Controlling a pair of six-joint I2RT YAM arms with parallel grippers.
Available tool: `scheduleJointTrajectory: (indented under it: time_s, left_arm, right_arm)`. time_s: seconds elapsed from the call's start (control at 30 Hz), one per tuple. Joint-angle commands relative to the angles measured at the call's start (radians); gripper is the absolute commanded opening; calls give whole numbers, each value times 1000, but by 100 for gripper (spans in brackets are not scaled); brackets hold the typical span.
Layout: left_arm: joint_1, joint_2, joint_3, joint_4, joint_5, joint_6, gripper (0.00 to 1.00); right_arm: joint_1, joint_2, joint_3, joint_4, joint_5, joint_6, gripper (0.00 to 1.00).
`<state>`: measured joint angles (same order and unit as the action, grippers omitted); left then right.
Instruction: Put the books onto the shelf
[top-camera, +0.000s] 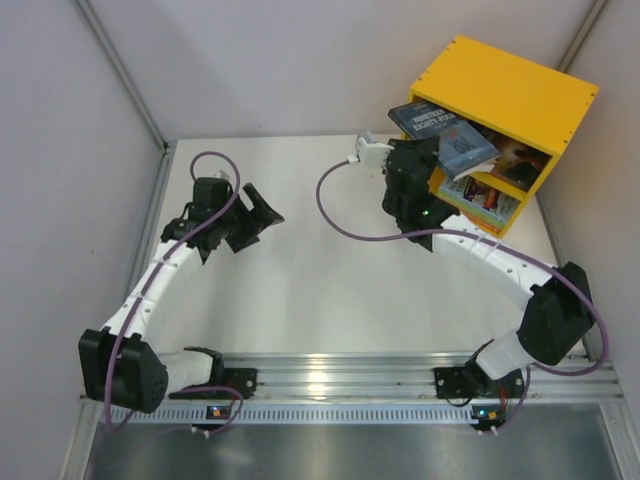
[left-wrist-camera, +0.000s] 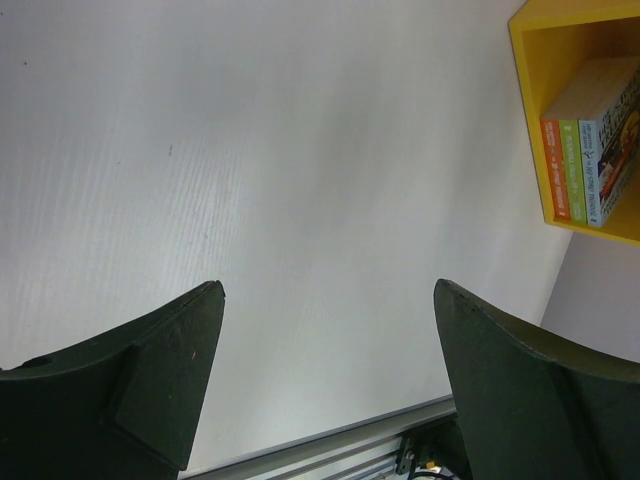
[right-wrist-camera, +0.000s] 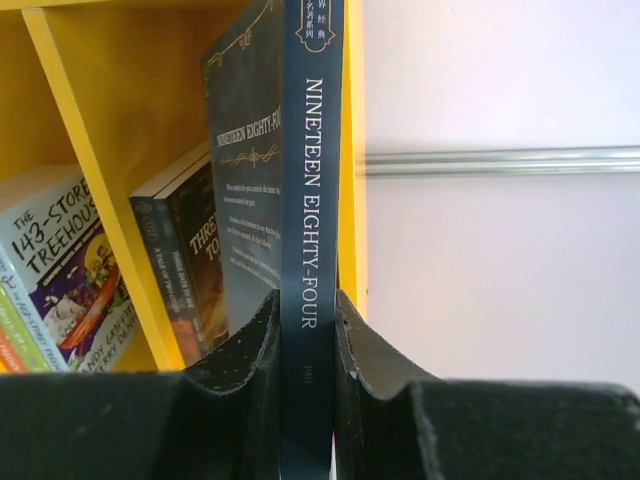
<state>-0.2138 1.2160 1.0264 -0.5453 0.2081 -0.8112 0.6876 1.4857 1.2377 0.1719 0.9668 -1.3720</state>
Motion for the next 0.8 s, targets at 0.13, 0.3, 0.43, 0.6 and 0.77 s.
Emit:
scheduleJointTrajectory:
  time_s: [0.13, 0.3, 0.43, 0.6, 0.77]
  left_arm:
    - [40, 8, -2, 39, 43, 46, 90]
    - [62, 14, -14, 51, 42, 50, 90]
    - [79, 34, -9, 51, 79, 50, 90]
    - [82, 33, -8, 61, 88, 53, 90]
    - [85, 34, -15, 62, 96, 56, 90]
  right_arm:
    - [-92, -19, 42, 158, -97, -87, 0]
    - [-143, -41, 22, 89, -163, -48, 0]
    - [-186, -51, -12, 95, -195, -52, 0]
    - [-252, -51, -81, 138, -220, -79, 0]
    - [-283, -38, -156, 257, -215, -148, 0]
